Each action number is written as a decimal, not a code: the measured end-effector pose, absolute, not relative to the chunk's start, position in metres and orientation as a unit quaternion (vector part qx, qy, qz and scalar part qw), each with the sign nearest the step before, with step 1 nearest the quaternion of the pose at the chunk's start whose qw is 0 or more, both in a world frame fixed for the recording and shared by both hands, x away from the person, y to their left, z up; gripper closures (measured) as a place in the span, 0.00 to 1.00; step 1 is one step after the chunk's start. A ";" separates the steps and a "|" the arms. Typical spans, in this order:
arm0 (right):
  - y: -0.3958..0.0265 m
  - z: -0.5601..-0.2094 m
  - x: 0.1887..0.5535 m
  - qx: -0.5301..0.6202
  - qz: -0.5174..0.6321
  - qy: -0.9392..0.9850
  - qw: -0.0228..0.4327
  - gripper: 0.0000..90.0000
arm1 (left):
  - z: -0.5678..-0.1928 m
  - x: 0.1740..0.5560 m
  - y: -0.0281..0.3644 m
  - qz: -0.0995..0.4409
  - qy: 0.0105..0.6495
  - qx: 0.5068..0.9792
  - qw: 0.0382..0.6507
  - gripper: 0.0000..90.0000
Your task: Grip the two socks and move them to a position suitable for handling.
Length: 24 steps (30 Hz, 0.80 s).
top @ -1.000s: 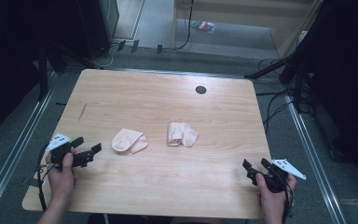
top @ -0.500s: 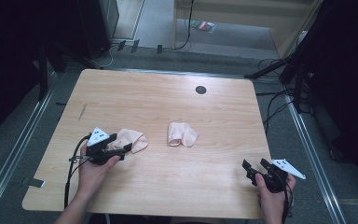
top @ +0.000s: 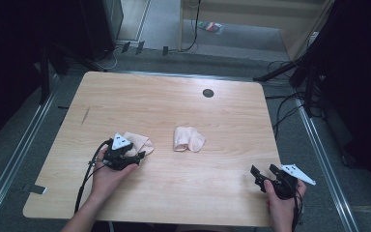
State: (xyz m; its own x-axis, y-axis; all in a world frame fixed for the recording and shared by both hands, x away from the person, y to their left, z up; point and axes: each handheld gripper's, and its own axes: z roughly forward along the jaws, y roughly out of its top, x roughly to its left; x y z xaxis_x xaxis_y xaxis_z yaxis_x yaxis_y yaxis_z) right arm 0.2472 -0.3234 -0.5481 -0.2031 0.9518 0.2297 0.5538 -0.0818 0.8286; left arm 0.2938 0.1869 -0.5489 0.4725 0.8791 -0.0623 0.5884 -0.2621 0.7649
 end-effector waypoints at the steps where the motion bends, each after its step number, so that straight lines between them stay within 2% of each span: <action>1: -0.324 -0.548 0.247 0.589 0.440 0.639 0.227 0.20 | -0.550 0.294 0.186 0.207 0.478 0.770 0.369 0.54; 6: -0.323 -0.548 0.248 0.590 0.438 0.639 0.226 0.20 | -0.550 0.293 0.181 0.234 0.482 0.769 0.348 0.68; 7: -0.323 -0.548 0.248 0.590 0.438 0.639 0.227 0.21 | -0.550 0.293 0.180 0.243 0.482 0.769 0.344 0.68; 9: -0.323 -0.548 0.247 0.590 0.437 0.639 0.229 0.21 | -0.551 0.292 0.177 0.270 0.476 0.770 0.328 0.82; 10: -0.323 -0.548 0.247 0.591 0.437 0.638 0.229 0.21 | -0.551 0.292 0.177 0.270 0.476 0.770 0.328 0.85; 14: -0.323 -0.548 0.247 0.591 0.438 0.637 0.230 0.21 | -0.551 0.292 0.180 0.266 0.482 0.765 0.336 0.90; 17: -0.323 -0.548 0.247 0.590 0.437 0.639 0.229 0.21 | -0.549 0.290 0.188 0.243 0.482 0.756 0.369 0.91; 24: -0.323 -0.547 0.246 0.590 0.436 0.637 0.238 0.22 | -0.532 0.277 0.188 0.234 0.464 0.738 0.432 0.92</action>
State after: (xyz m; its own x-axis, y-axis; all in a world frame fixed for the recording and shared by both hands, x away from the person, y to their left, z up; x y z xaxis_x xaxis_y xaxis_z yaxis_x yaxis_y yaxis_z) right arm 0.2464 -0.3226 -0.5472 -0.1911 0.9585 0.2114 0.5428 -0.0762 0.8364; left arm 0.2766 0.1877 -0.5316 0.4604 0.8860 -0.0553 0.4821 -0.1973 0.8536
